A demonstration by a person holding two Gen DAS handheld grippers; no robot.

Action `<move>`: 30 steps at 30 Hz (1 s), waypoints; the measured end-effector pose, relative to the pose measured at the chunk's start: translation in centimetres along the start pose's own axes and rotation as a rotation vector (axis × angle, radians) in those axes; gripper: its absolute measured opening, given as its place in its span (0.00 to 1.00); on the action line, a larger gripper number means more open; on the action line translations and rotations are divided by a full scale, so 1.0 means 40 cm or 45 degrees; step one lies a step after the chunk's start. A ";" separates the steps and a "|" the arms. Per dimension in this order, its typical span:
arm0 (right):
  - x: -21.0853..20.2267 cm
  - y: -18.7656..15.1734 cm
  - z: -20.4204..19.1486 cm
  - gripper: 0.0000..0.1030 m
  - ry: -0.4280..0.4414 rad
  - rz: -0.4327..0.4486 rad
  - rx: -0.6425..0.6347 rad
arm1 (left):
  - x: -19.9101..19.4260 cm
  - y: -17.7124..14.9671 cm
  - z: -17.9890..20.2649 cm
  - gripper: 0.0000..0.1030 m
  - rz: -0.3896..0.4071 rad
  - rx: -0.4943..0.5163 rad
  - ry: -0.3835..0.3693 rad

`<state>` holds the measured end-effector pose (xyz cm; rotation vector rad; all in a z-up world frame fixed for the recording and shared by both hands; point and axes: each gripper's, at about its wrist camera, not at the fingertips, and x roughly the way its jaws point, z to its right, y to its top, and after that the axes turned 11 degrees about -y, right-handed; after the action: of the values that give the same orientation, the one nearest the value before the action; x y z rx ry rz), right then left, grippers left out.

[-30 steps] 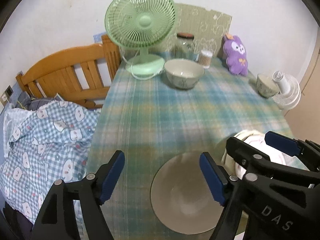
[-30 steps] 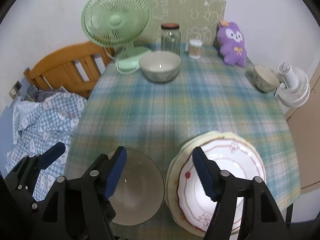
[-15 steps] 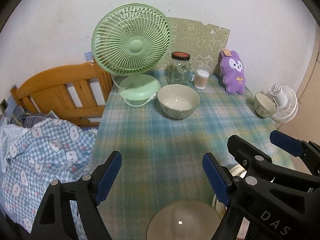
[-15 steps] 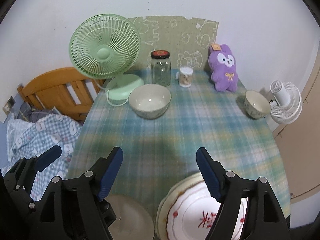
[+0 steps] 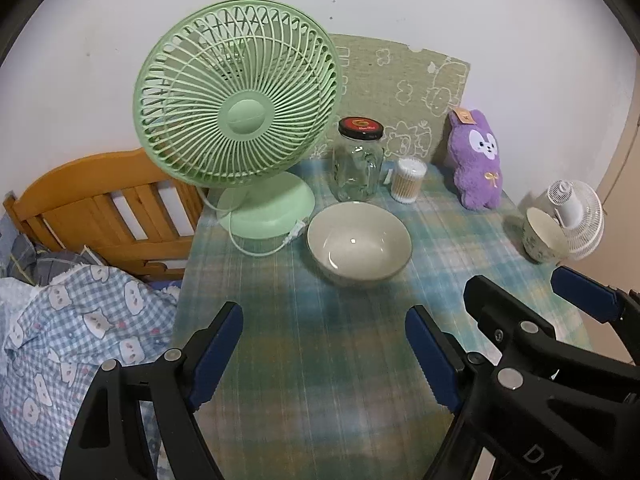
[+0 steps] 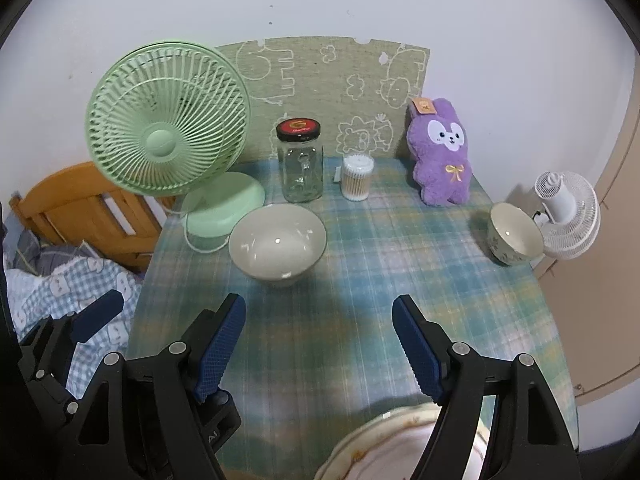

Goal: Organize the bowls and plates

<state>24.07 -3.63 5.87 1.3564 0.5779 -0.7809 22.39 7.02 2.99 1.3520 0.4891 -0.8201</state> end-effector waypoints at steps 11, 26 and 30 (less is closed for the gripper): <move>0.200 0.100 -0.005 0.76 0.101 -0.010 -0.024 | 0.147 0.079 -0.016 0.74 -0.009 -0.047 0.096; 0.465 0.171 -0.039 0.61 0.205 -0.118 -0.071 | 0.364 0.133 -0.026 0.61 -0.066 -0.110 0.197; 0.507 0.163 -0.056 0.54 0.220 -0.161 -0.058 | 0.404 0.122 -0.041 0.55 -0.113 -0.140 0.211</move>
<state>42.02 -4.37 -5.81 1.3631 0.8189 -0.7519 36.65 4.90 -5.94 1.3090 0.7185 -0.7453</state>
